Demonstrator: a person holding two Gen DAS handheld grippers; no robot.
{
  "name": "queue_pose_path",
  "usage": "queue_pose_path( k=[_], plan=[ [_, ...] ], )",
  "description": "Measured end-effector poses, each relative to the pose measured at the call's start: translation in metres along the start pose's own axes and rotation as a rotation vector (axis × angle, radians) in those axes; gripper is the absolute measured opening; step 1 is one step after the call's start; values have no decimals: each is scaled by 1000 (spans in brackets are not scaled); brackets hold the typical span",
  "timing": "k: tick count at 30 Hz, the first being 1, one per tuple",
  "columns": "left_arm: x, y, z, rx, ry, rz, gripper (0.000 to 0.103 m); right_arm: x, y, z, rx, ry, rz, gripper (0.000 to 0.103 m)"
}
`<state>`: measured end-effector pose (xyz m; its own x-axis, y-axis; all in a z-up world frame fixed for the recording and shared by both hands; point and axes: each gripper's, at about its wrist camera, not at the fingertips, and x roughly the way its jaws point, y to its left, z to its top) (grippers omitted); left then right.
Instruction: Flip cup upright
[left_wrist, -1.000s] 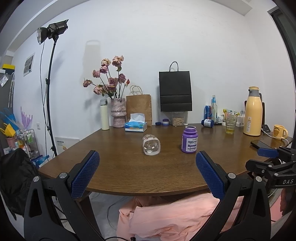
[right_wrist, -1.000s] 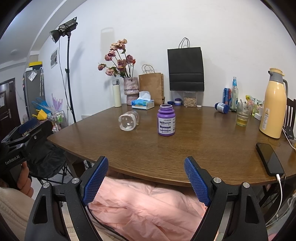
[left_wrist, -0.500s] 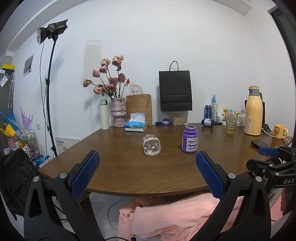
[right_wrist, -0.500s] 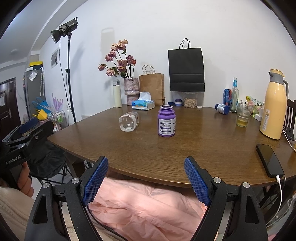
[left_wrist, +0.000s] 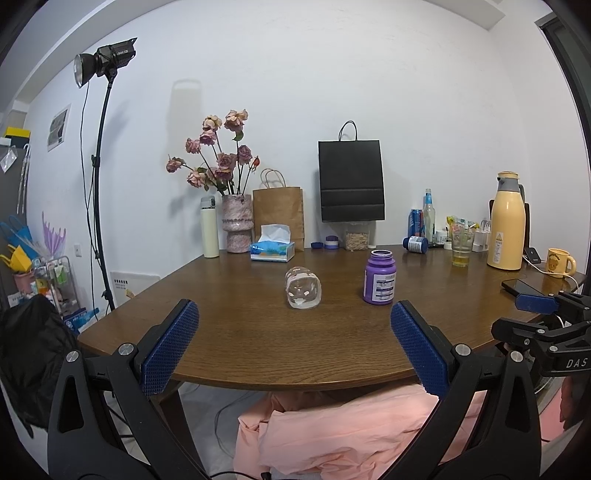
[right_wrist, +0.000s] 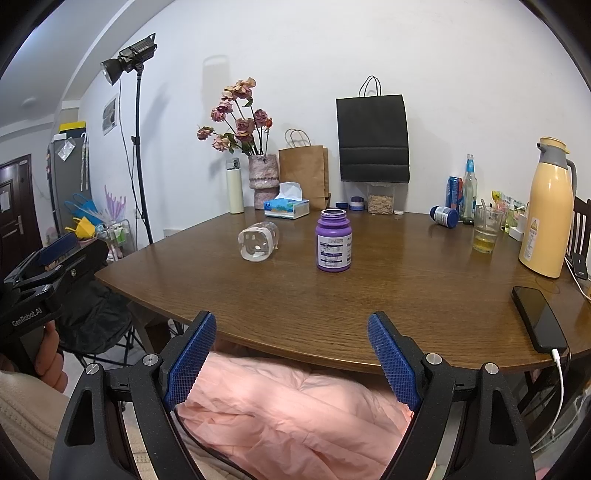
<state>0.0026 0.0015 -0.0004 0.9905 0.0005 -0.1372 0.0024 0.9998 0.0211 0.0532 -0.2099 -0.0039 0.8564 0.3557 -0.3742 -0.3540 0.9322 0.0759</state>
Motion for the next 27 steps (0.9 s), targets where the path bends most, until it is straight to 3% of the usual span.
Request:
queue_pose_path(
  k=[22,27],
  plan=[
    [2,4,-5,-1,16,1,103,5,3,-5,-5,6,2,88],
    [16,4,-6,26,33,44,103,11,4,-1,-3,1,24,88]
  ],
)
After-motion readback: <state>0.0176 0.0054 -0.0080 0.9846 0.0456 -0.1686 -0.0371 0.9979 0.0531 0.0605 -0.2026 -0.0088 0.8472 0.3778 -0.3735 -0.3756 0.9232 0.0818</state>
